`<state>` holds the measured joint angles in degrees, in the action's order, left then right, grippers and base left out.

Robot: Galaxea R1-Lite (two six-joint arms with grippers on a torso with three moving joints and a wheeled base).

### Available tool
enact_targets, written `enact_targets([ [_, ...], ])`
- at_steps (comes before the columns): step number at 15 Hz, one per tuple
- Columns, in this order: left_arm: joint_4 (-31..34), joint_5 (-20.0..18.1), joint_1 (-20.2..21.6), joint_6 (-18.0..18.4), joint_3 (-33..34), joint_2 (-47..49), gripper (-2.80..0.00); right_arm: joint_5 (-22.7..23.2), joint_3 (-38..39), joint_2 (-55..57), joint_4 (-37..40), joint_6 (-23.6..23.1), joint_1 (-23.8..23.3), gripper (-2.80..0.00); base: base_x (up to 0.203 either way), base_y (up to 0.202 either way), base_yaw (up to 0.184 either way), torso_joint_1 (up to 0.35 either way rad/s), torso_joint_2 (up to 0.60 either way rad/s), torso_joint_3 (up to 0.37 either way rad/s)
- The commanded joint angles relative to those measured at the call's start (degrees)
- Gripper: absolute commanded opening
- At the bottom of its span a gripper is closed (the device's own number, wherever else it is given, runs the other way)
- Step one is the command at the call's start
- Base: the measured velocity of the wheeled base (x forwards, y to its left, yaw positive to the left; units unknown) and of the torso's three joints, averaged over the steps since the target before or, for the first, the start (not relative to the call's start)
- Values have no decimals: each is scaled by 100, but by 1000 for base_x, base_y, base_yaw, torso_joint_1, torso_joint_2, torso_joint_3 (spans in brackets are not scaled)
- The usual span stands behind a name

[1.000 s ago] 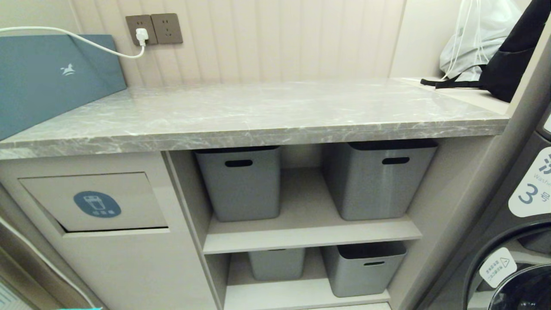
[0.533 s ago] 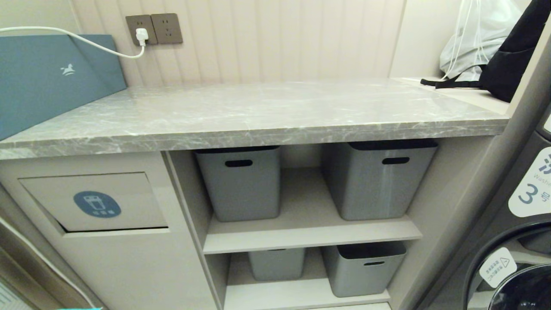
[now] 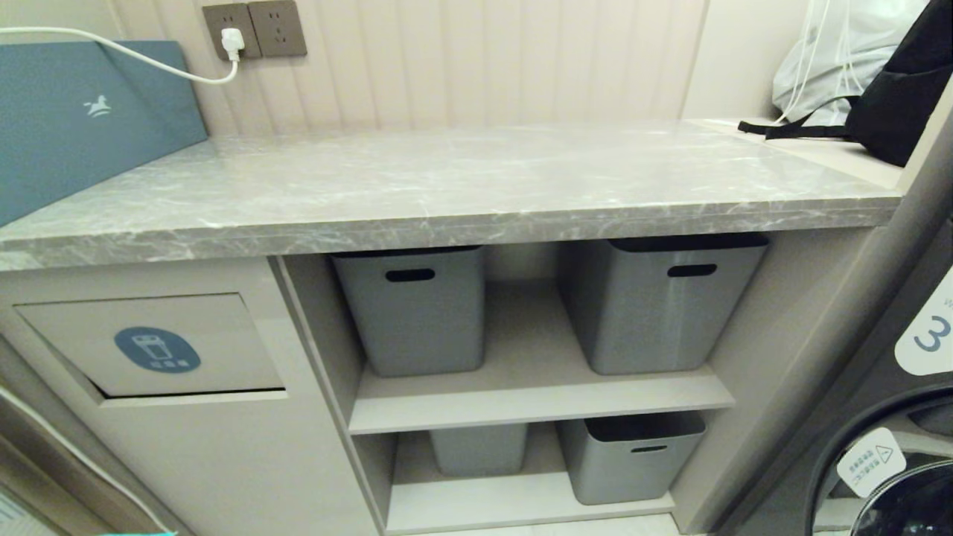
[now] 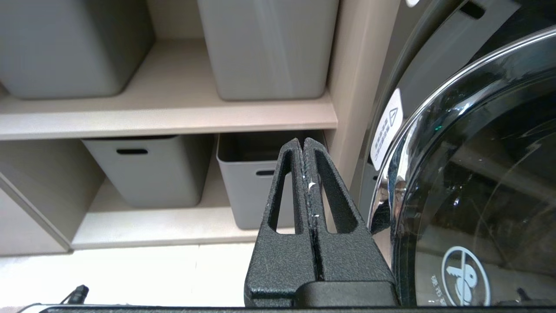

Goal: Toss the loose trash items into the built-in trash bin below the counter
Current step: Put the garbage in the trash can

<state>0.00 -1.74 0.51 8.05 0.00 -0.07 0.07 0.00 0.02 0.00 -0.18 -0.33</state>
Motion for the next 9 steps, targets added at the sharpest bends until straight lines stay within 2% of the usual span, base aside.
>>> enact_targets([
  [1, 0, -2, 2, 4, 9, -1, -280, 1, 0, -2, 0, 1, 6, -280, 0, 0, 0, 0, 5, -190],
  [9, 0, 7, 2, 4, 1, -1, -280, 1, 0, -2, 0, 1, -2, -280, 0, 0, 0, 3, 2, -198],
])
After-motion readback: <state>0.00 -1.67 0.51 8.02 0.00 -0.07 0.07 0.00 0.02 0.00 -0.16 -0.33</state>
